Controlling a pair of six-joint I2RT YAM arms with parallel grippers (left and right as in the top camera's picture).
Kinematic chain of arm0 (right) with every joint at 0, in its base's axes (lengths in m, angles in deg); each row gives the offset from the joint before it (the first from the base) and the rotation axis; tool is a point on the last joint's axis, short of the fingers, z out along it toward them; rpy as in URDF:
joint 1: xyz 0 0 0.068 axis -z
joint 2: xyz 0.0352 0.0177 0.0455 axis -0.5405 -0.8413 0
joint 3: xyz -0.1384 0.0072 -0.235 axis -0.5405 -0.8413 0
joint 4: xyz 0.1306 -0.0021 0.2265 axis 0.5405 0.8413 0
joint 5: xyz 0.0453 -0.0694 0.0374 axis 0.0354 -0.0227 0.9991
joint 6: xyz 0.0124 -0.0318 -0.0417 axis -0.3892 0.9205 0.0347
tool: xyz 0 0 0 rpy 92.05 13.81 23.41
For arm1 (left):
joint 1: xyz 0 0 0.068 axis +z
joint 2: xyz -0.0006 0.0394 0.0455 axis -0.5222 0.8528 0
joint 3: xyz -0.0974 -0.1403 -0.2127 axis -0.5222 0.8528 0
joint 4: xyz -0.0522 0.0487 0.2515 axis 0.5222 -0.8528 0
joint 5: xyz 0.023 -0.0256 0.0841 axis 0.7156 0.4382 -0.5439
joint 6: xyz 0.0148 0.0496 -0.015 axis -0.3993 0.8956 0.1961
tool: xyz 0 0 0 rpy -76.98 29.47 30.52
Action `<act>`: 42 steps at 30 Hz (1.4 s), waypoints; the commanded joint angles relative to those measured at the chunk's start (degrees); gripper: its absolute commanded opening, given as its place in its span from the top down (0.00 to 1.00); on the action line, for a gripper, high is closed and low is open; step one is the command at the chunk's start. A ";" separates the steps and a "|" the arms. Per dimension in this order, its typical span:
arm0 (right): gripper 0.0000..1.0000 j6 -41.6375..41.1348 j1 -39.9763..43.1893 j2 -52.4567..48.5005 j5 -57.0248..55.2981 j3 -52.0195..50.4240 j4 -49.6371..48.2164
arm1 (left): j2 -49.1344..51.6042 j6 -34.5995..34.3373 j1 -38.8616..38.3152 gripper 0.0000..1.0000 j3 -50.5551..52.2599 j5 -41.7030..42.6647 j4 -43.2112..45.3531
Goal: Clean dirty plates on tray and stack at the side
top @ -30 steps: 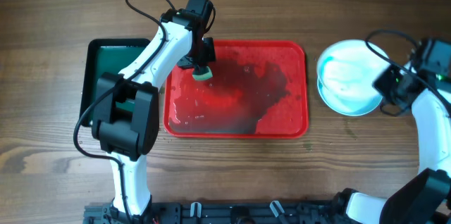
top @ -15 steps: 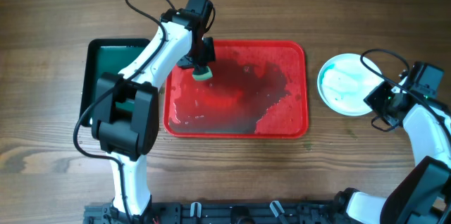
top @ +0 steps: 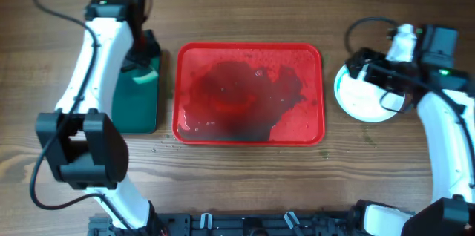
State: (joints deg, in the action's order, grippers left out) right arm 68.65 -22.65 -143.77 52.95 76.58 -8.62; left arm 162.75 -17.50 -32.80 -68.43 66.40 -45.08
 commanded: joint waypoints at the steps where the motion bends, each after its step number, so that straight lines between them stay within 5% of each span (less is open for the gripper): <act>1: 0.00 1.07 -4.55 0.09 -2.73 0.66 -1.14 | -0.07 -0.37 4.94 0.96 7.06 -1.73 7.06; 7: 0.00 0.81 -6.47 0.09 -3.19 0.66 -1.38 | -0.07 -0.39 6.47 0.88 20.52 -1.33 21.05; 11: 0.00 0.79 -6.47 0.09 -3.17 0.66 -1.38 | -0.09 -0.35 6.49 0.40 21.90 -1.36 22.60; 13: 0.00 0.81 -6.47 0.09 -3.15 0.66 -1.49 | -0.17 -0.42 6.47 0.25 20.76 -1.31 21.75; 19: 0.00 0.79 -6.47 0.20 -1.95 3.91 1.49 | -5.62 -1.88 5.84 0.21 5.25 -1.29 6.14; 21: 0.00 0.85 -6.47 0.46 -1.84 7.61 4.98 | -8.41 -1.86 5.25 0.00 1.11 -1.31 3.10; 30: 0.00 2.56 -6.47 11.76 -2.21 29.07 29.35 | -13.60 -1.86 4.81 0.00 0.50 -1.33 3.85; 34: 0.00 -5.62 -6.47 19.43 -0.74 29.29 30.77 | -13.60 -1.86 4.81 0.00 0.50 -1.33 3.85; 42: 0.00 1.31 -6.47 26.53 -7.39 29.07 29.79 | -13.60 -1.86 4.81 0.00 0.50 -1.33 3.85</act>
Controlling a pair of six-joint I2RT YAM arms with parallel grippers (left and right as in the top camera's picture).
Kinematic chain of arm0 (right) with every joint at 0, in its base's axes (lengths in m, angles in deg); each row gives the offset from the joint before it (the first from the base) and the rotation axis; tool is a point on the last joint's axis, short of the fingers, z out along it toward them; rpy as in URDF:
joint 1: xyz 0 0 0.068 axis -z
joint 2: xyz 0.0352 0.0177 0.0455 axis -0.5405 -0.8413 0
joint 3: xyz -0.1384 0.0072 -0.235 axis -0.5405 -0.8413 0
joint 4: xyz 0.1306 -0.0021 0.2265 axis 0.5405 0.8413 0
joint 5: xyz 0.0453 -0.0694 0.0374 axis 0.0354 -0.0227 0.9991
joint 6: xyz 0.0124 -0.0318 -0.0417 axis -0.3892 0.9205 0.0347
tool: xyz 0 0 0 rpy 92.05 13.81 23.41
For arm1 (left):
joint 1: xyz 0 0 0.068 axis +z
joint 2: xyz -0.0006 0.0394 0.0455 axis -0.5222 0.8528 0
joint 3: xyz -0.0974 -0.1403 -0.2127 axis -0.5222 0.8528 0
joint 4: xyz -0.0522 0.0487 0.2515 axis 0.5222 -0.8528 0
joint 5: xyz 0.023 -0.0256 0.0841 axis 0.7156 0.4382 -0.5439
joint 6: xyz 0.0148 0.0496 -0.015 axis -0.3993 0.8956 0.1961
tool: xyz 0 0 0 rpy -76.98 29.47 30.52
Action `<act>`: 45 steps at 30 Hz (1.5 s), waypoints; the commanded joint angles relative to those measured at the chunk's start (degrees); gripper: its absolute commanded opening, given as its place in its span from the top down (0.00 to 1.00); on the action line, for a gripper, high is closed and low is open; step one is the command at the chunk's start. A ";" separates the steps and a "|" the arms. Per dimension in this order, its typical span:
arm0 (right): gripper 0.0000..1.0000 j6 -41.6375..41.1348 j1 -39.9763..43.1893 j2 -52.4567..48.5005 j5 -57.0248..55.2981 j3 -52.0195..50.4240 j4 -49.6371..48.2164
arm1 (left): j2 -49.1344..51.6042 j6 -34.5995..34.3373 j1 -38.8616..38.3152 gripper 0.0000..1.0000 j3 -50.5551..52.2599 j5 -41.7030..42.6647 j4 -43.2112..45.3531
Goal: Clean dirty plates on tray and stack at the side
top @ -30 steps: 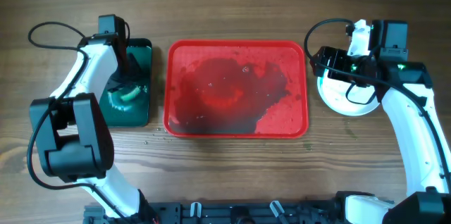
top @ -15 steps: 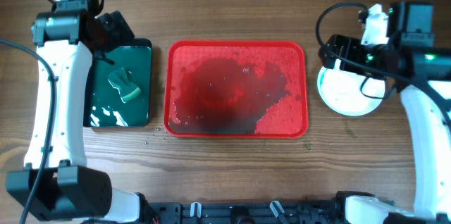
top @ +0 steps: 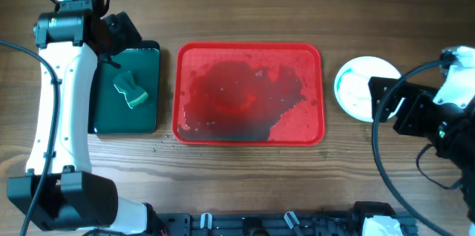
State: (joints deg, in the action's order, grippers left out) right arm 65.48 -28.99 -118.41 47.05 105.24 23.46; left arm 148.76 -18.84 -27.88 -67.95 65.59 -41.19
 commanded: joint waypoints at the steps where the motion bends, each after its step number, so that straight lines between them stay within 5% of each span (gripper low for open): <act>1: 0.00 7.23 -0.13 1.20 -0.48 -0.59 -4.63 | 0.39 -0.52 -0.11 0.00 0.02 -0.52 -0.04; 5: 0.00 13.53 -0.15 9.01 4.42 -16.41 -23.32 | 0.39 -0.52 -0.11 0.00 0.02 -0.52 -0.04; 11: 0.00 13.55 -3.08 31.21 6.67 -57.05 -55.25 | 0.39 -0.52 -0.11 0.00 0.02 -0.52 -0.04; 17: 0.00 13.55 -7.61 44.00 6.23 -80.63 -71.14 | 0.39 -0.52 -0.11 0.00 0.02 -0.52 -0.04; 25: 0.00 13.40 -7.91 52.37 2.51 -89.92 -71.80 | 0.39 -0.52 -0.11 0.00 0.02 -0.52 -0.04; 45: 0.00 13.53 -7.91 55.28 -0.02 -91.45 -75.56 | 0.39 -0.52 -0.11 0.00 0.02 -0.52 -0.04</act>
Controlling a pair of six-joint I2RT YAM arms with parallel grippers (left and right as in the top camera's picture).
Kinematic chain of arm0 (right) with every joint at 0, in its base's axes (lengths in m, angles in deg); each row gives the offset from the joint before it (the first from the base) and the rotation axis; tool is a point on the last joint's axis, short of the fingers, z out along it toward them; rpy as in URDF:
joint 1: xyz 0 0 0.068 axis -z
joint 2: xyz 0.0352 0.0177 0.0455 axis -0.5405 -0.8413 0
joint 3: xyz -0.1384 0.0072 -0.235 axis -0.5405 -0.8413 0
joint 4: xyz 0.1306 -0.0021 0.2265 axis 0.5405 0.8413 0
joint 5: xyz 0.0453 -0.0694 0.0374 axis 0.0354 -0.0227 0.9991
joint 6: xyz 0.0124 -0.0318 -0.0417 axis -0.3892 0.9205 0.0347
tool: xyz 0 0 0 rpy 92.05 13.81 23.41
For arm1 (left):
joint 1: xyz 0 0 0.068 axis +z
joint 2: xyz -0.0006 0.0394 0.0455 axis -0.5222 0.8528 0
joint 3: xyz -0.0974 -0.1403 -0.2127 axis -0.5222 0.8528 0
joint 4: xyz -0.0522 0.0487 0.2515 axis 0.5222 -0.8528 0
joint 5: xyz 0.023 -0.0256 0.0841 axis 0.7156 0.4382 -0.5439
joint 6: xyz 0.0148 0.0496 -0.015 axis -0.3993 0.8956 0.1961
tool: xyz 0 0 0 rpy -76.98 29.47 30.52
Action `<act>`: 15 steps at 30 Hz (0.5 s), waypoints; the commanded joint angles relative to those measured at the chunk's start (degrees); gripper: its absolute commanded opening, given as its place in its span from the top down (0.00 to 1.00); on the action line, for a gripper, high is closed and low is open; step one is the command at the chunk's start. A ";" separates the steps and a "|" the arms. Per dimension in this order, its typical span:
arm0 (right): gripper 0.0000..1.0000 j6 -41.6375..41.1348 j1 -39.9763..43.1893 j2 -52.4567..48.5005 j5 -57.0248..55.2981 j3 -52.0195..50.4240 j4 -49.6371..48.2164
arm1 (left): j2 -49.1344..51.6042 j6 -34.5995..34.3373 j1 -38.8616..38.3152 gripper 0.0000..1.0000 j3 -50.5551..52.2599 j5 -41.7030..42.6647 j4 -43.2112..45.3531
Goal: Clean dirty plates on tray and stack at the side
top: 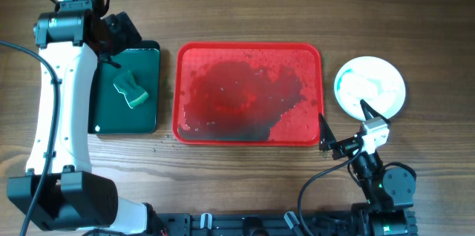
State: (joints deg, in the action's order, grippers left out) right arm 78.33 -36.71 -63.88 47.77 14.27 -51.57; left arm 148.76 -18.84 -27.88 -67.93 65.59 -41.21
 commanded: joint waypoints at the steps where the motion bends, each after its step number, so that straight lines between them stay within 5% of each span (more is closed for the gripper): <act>1: 0.00 0.68 -0.20 0.81 -0.74 -0.68 -0.98 | 0.39 -0.52 -0.11 0.00 0.00 -0.52 -0.02; 15: 0.00 0.68 -0.20 0.79 -0.74 -1.22 -2.08 | 0.39 -0.52 -0.11 0.00 0.00 -0.52 -0.02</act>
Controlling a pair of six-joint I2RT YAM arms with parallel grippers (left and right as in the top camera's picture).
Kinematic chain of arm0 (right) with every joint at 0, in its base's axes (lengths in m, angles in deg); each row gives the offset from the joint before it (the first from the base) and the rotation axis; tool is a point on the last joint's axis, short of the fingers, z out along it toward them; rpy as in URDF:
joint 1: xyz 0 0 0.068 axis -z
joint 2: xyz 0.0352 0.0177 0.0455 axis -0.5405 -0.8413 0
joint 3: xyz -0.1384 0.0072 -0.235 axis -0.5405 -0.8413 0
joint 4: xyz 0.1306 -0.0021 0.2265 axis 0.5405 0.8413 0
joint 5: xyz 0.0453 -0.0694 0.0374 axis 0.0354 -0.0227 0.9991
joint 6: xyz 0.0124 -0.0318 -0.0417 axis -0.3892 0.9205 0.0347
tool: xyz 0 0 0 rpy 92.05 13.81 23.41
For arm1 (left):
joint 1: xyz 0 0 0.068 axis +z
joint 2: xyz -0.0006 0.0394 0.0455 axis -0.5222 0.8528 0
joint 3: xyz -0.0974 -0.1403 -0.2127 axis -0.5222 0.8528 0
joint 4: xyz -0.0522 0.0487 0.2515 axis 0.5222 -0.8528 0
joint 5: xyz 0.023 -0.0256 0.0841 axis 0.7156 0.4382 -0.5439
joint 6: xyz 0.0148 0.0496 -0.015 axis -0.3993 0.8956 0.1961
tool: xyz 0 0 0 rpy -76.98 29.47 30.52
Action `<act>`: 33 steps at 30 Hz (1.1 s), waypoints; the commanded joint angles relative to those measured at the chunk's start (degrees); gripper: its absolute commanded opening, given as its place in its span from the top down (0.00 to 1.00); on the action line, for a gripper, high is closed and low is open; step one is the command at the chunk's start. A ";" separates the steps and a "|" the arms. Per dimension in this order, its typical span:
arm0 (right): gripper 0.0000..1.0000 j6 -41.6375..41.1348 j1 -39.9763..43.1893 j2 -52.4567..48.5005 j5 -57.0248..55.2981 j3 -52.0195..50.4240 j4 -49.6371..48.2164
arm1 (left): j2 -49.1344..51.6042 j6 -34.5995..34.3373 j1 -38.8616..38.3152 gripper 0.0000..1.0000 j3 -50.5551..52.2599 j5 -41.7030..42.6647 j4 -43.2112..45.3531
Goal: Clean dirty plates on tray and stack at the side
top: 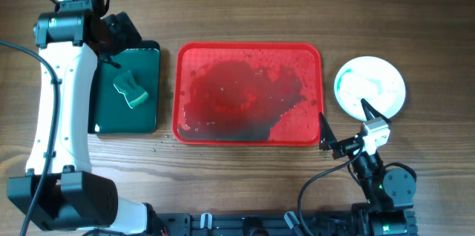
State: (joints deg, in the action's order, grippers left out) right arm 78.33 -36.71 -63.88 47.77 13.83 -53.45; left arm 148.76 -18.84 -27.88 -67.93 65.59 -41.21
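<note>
The red tray [184, 58] lies mid-table with a dark wet smear across its bottom. To its right, a white plate [369, 86] with teal streaks rests on the wood. A green sponge [131, 90] lies loose on the dark green mat [145, 113] at the left. My left gripper [121, 32] hovers open at the mat's far corner, apart from the sponge. Folded back near the front edge, my right gripper [344, 123] is open between the tray's corner and the plate, holding nothing.
Small crumbs or droplets dot the wood by the tray's front left corner. The left arm's white links run down the left side of the table. The right arm's base and cable sit at the front right.
At first my left gripper was down on the green mat at the sponge, and my right gripper was at the white plate. Then the sponge lay free, the left arm stood back and the right arm was right of the plate. Later the right arm was folded at the front.
</note>
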 commanded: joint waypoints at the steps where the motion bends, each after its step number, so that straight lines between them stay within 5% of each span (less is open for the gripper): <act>1: 0.00 0.66 -0.20 0.79 -0.74 -0.79 -0.20 | 0.39 -0.52 -0.11 0.00 0.00 -0.52 -0.02; 8: 0.00 0.66 -0.20 0.79 -0.74 -0.79 -0.20 | -2.23 -0.55 0.46 0.00 0.00 -3.82 -0.17; 11: 0.00 0.66 -0.20 0.79 -0.74 -0.79 -0.20 | -9.88 -0.52 -0.07 0.00 3.74 0.20 8.52; 13: 0.00 0.68 -0.20 0.79 -0.74 -0.79 -0.17 | -18.16 0.31 -0.37 0.00 12.83 4.00 18.53; 19: 0.00 0.68 -0.20 0.79 -0.74 -0.79 -0.20 | -44.96 18.01 -0.37 0.00 49.68 17.25 51.91; 22: 0.00 0.66 -0.20 0.79 -0.74 -0.79 -0.17 | -56.24 19.30 -0.33 0.00 63.91 17.29 61.35; 28: 0.00 0.68 -0.20 0.79 -0.74 -0.79 -0.17 | -83.41 20.74 -0.39 0.00 87.08 16.37 65.02; 33: 0.00 0.68 -0.20 0.79 -0.74 -0.79 -0.17 | -92.13 20.74 -0.39 0.00 94.18 15.76 64.98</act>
State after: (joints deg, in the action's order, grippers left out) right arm 78.33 -36.71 -63.55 47.53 13.20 -53.45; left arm 60.15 0.55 -28.06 23.21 81.76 23.57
